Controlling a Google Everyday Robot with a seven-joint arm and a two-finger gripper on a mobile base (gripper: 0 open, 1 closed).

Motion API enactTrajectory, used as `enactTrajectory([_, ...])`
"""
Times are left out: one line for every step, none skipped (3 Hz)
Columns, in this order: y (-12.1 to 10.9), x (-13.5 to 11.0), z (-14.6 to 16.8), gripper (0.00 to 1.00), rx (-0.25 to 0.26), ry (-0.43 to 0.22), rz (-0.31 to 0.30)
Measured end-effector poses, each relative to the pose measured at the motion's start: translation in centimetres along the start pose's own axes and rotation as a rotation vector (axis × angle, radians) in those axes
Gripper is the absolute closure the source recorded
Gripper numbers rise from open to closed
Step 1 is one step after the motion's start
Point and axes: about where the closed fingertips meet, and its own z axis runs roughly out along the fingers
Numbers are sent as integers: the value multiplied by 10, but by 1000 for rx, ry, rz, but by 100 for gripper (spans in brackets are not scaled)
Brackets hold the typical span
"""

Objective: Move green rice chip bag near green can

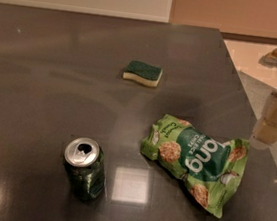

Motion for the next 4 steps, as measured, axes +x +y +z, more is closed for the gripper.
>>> enactTrajectory([-1, -2, 0, 0, 4, 2, 7])
enactTrajectory([-1, -12, 16, 0, -33, -2, 65])
enactTrajectory([7, -34, 41, 0, -114, -23, 118])
enactTrajectory([20, -51, 69, 0, -200, -48, 156])
